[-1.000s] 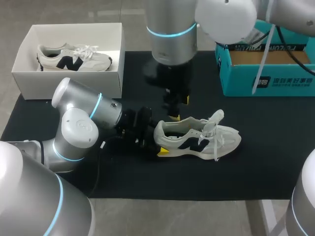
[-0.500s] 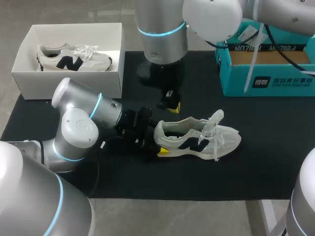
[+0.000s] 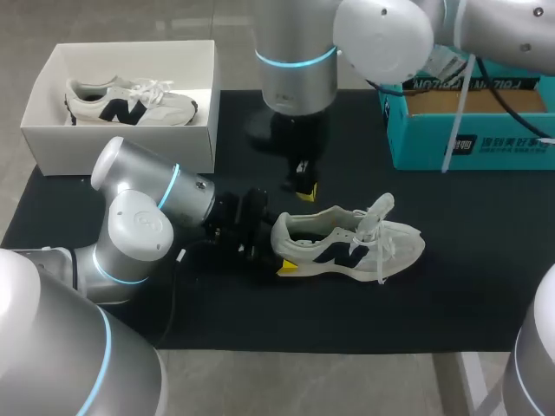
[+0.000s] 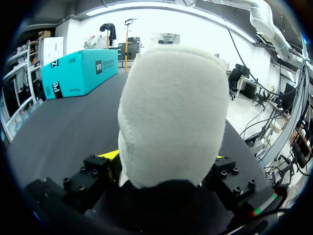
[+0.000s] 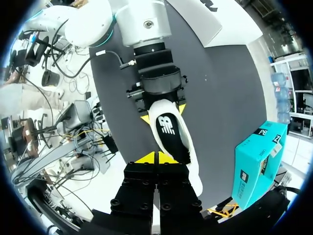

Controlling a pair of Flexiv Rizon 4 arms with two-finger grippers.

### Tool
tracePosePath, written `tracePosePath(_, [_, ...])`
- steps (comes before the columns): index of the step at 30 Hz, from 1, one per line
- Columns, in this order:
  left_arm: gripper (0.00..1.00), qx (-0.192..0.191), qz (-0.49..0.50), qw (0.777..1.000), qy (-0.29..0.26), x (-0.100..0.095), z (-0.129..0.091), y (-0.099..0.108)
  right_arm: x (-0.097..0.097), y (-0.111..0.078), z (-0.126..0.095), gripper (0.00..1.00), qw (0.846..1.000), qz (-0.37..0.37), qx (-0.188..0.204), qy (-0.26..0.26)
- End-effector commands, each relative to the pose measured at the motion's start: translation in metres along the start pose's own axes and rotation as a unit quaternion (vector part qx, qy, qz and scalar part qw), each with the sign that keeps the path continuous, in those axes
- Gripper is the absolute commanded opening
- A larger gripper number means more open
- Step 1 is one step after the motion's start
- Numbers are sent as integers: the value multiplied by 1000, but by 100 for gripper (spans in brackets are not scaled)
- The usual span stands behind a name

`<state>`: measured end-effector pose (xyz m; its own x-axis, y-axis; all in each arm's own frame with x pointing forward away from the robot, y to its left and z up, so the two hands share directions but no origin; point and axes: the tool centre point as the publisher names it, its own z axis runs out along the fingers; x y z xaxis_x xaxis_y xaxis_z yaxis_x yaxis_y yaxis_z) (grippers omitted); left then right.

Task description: Take the shoe out of the shoebox, open the shoe tongue, remove and reinsert the insole, then place the shoe into the shoebox

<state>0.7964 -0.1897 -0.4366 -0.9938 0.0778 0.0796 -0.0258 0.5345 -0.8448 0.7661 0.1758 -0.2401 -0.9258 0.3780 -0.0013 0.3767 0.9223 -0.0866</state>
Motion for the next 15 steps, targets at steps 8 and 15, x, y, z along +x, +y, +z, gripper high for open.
tracePosePath(8, [0, 1, 0, 1000, 1, -1, 1, 2, -21, -11, 47, 0, 999, -22, -37, 1])
tracePosePath(15, [0, 1, 0, 1000, 1, -1, 1, 2, -23, -11, 53, 0, 998, -13, -35, 40])
